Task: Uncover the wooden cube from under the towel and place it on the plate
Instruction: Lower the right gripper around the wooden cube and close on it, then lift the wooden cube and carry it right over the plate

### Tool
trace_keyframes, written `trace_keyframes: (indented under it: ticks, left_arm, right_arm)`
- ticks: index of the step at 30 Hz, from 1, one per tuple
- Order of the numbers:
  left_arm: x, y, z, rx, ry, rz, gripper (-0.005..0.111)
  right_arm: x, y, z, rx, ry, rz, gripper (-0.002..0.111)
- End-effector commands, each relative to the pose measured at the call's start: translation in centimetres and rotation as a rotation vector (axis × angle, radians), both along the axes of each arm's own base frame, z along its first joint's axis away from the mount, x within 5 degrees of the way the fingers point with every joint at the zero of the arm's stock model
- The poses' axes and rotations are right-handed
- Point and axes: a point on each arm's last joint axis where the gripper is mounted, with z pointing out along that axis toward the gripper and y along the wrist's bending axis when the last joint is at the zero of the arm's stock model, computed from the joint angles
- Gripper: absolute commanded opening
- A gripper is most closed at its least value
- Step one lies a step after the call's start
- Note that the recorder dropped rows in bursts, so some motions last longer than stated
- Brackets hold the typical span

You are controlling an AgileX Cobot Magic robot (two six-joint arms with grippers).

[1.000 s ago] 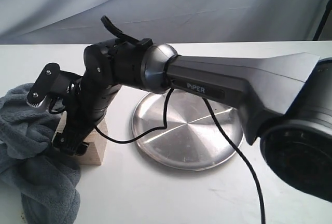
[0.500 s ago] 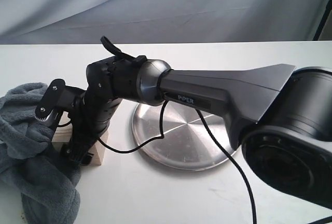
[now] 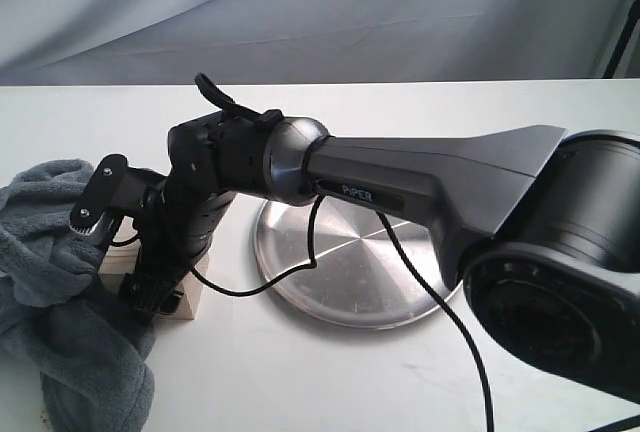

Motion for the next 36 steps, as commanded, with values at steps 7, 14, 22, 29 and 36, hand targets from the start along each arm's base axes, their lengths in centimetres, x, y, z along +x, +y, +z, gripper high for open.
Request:
trace_keyframes:
  ticks: [7,14,22,29,36]
  left_arm:
    - [0.0,0.0,-0.1,-0.006,-0.007,0.001,0.000]
    - [0.0,0.0,-0.1,-0.006,-0.007,0.001,0.000]
    - [0.0,0.0,-0.1,-0.006,-0.007,0.001,0.000]
    - [0.0,0.0,-0.1,-0.006,-0.007,0.001,0.000]
    - [0.0,0.0,-0.1,-0.006,-0.007,0.001,0.000]
  right_arm:
    - [0.8,-0.2,0.4,0.001,-0.060,0.011,0.033]
    - [0.6,-0.5,2.6,0.009,-0.069,0.013,0.020]
    - [0.3,-0.8,5.4,0.049,-0.086,-0.007,0.019]
    - [0.1,-1.2,6.1,0.038,-0.061,-0.016,0.013]
    - [2.0,-3.3,8.0,0.086,-0.019,-0.176,0.013]
